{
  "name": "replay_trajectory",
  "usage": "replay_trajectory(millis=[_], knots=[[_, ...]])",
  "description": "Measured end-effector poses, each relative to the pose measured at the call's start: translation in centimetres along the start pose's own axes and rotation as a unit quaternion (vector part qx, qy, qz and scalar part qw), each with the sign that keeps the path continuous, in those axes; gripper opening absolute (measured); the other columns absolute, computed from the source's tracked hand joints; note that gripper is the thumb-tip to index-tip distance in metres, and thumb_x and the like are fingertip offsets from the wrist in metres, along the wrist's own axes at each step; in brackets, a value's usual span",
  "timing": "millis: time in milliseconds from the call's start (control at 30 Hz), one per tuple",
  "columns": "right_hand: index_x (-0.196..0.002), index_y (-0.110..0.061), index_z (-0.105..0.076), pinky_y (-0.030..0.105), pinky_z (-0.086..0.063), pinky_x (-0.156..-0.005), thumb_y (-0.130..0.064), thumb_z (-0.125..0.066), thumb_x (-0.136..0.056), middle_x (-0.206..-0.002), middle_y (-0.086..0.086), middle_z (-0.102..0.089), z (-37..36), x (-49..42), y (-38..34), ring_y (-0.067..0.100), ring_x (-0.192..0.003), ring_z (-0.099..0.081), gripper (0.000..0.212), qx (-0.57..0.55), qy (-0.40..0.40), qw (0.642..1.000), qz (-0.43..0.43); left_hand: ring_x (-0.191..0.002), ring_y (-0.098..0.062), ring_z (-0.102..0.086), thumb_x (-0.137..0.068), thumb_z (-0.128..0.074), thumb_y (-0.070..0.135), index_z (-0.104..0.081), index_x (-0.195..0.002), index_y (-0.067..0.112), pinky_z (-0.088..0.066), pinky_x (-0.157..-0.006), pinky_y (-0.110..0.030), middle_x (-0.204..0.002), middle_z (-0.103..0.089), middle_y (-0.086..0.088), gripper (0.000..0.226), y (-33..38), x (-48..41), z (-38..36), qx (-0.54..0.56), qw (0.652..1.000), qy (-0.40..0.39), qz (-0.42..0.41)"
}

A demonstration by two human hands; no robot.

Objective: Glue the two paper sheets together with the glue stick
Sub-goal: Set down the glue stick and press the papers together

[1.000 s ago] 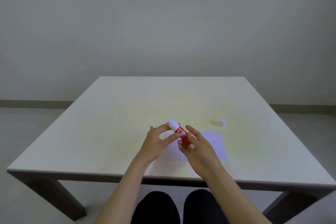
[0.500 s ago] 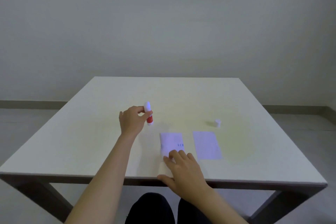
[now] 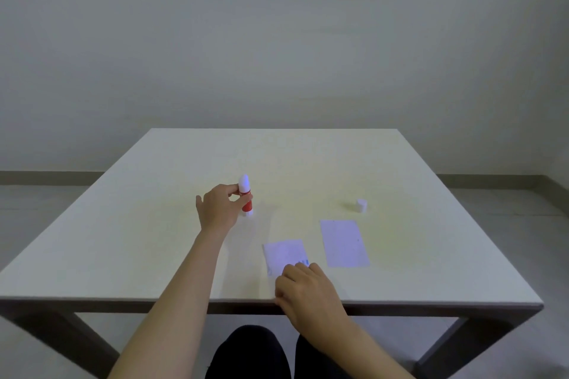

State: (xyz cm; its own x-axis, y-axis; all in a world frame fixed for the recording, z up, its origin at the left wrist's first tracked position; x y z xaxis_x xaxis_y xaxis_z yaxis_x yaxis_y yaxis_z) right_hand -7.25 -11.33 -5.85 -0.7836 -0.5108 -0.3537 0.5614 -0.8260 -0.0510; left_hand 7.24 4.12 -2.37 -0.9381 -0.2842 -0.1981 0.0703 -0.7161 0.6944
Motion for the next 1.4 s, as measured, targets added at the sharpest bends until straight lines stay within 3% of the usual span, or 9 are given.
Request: replay_trajectory(millis=[167, 267, 333, 400, 500, 600, 800, 1033, 1400], knots=[[-0.07, -0.016, -0.056, 0.024, -0.037, -0.053, -0.017, -0.063, -0.082, -0.067, -0.007, -0.055, 3.1, -0.1, 2.6, 0.012, -0.054, -0.046, 0.013, -0.204, 0.026, 0.974, -0.092, -0.133, -0.02, -0.043, -0.083, -0.066, 0.041, -0.044, -0.14, 0.016, -0.025, -0.114, -0.043, -0.14, -0.047, -0.004, 0.066, -0.9, 1.6, 1.1, 0.098, 0.993, 0.061, 0.021], [-0.073, -0.014, -0.058, 0.018, -0.041, -0.053, -0.009, -0.06, -0.087, -0.058, -0.011, -0.055, 6.0, 0.2, 7.9, 0.007, -0.049, -0.048, 0.015, -0.388, 0.119, 0.884, -0.232, -0.096, -0.002, -0.058, -0.088, -0.058, 0.029, -0.06, -0.115, 0.019, -0.044, -0.09, -0.032, -0.103, -0.062, 0.002, 0.028, 0.6, 6.2, 4.0, 0.242, 0.951, 0.19, -0.032], [-0.078, -0.01, -0.06, 0.02, -0.047, -0.051, -0.003, -0.058, -0.088, -0.058, -0.004, -0.06, 6.7, 0.8, 11.2, 0.007, -0.046, -0.054, 0.013, -0.491, 0.171, 0.797, -0.306, -0.065, 0.003, -0.057, -0.09, -0.055, 0.023, -0.064, -0.085, 0.021, -0.046, -0.072, -0.029, -0.072, -0.063, 0.007, 0.01, 1.9, 8.3, 2.4, 0.327, 0.935, 0.134, -0.013], [-0.084, -0.003, -0.062, 0.025, -0.052, -0.052, -0.002, -0.057, -0.09, -0.064, 0.009, -0.063, 6.5, 1.1, 12.8, 0.014, -0.051, -0.06, 0.008, -0.597, 0.192, 0.701, -0.34, -0.05, -0.005, -0.057, -0.093, -0.055, 0.016, -0.063, -0.071, 0.014, -0.048, -0.063, -0.028, -0.054, -0.061, 0.005, 0.024, 2.7, 9.6, -0.8, 0.402, 0.914, 0.045, 0.042], [-0.086, -0.001, -0.062, 0.024, -0.055, -0.056, -0.004, -0.054, -0.092, -0.074, 0.013, -0.063, 5.7, 2.0, 13.8, 0.017, -0.056, -0.062, 0.011, -0.681, 0.206, 0.602, -0.361, -0.055, -0.015, -0.066, -0.09, -0.061, 0.019, -0.064, -0.071, 0.008, -0.055, -0.062, -0.027, -0.063, -0.07, 0.0, 0.022, 4.4, 11.2, -5.1, 0.446, 0.886, -0.067, 0.109], [-0.082, -0.004, -0.062, 0.025, -0.055, -0.057, -0.004, -0.053, -0.092, -0.071, 0.013, -0.063, 4.8, 2.9, 14.1, 0.018, -0.057, -0.062, 0.014, -0.707, 0.204, 0.569, -0.366, -0.073, -0.02, -0.07, -0.085, -0.067, 0.011, -0.066, -0.08, 0.01, -0.058, -0.067, -0.025, -0.085, -0.074, -0.009, 0.005, 5.7, 11.9, -7.7, 0.478, 0.856, -0.127, 0.149], [-0.087, -0.003, -0.065, 0.028, -0.051, -0.056, -0.013, -0.056, -0.092, -0.079, 0.013, -0.065, 4.0, 4.1, 17.0, 0.023, -0.059, -0.061, 0.015, -0.651, 0.141, 0.624, -0.407, -0.058, 0.001, -0.065, -0.079, -0.073, 0.008, -0.062, -0.081, 0.021, -0.05, -0.065, -0.021, -0.072, -0.071, 0.001, 0.017, 7.7, 10.3, -7.2, 0.393, 0.908, -0.121, 0.081], [-0.074, 0.0, -0.067, 0.025, -0.039, -0.05, -0.005, -0.062, -0.085, -0.063, 0.008, -0.059, 3.7, 3.9, 19.9, 0.015, -0.051, -0.051, 0.013, -0.508, 0.036, 0.752, -0.418, -0.073, -0.009, -0.07, -0.071, -0.08, 0.015, -0.052, -0.112, 0.019, -0.05, -0.079, -0.028, -0.076, -0.072, 0.002, 0.05, 8.4, 9.0, -8.2, 0.266, 0.949, -0.163, 0.039], [-0.066, -0.005, -0.063, 0.012, -0.032, -0.034, -0.007, -0.063, -0.079, -0.047, 0.0, -0.054, 1.6, 5.5, 20.7, 0.002, -0.027, -0.042, 0.013, -0.354, -0.007, 0.815, -0.459, -0.092, -0.015, -0.066, -0.069, -0.081, 0.023, -0.053, -0.118, 0.02, -0.043, -0.07, -0.025, -0.08, -0.075, 0.0, 0.056, 6.3, 9.9, -11.1, 0.179, 0.969, -0.164, 0.053]])
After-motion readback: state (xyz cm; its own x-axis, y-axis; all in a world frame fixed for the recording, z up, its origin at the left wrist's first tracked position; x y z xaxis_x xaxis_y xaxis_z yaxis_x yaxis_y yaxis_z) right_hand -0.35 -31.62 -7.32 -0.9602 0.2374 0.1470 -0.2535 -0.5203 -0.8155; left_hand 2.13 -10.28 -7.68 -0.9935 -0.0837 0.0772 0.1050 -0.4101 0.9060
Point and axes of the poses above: each hand's wrist, its own x-axis away from the middle knuckle, its own z-axis out of the back of the hand, y = z × x, the point moved 10 cm from there along -x, towards the middle knuckle
